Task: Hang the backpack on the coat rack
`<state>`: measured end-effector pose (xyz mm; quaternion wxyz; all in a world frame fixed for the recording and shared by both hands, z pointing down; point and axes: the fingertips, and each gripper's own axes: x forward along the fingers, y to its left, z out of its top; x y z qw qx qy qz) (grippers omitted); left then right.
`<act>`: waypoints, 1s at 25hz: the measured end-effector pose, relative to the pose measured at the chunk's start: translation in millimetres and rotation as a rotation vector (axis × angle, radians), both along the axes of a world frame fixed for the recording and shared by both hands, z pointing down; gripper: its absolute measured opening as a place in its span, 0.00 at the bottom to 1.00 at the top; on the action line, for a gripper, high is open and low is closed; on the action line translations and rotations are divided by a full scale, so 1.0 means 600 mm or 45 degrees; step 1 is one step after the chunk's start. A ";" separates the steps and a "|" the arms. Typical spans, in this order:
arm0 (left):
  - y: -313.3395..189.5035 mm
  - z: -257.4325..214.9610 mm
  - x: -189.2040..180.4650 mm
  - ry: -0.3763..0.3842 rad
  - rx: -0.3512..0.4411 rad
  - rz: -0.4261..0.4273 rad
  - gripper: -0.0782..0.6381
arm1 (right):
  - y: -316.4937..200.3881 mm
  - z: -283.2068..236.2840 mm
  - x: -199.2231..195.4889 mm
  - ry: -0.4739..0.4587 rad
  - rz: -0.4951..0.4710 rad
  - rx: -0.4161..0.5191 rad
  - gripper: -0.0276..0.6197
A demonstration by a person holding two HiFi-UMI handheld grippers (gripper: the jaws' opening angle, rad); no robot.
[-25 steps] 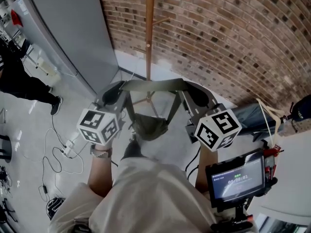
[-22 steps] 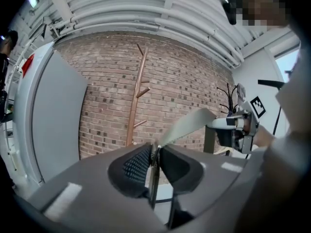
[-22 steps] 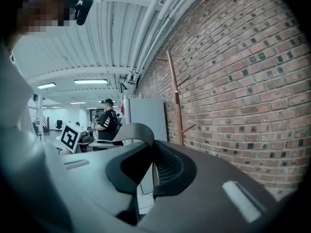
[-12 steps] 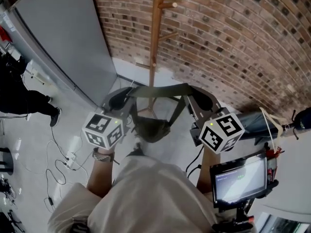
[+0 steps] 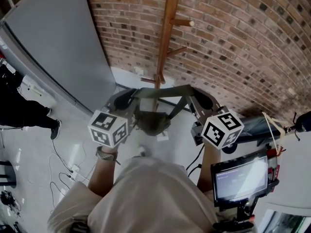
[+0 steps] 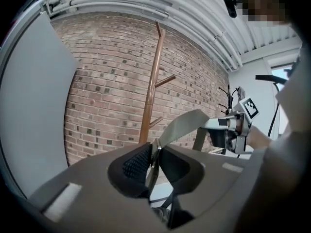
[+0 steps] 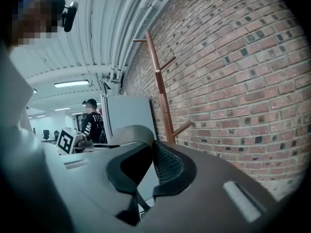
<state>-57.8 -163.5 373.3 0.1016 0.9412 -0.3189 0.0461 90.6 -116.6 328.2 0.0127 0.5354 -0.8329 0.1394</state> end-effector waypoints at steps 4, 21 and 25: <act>-0.033 0.007 -0.003 -0.005 -0.022 0.019 0.18 | -0.034 0.008 0.000 -0.019 0.018 -0.016 0.06; -0.101 0.087 0.002 -0.073 -0.196 -0.152 0.18 | -0.142 0.094 0.016 -0.080 -0.127 -0.185 0.06; -0.111 0.103 0.010 -0.087 -0.221 -0.162 0.18 | -0.155 0.116 0.025 -0.090 -0.138 -0.224 0.06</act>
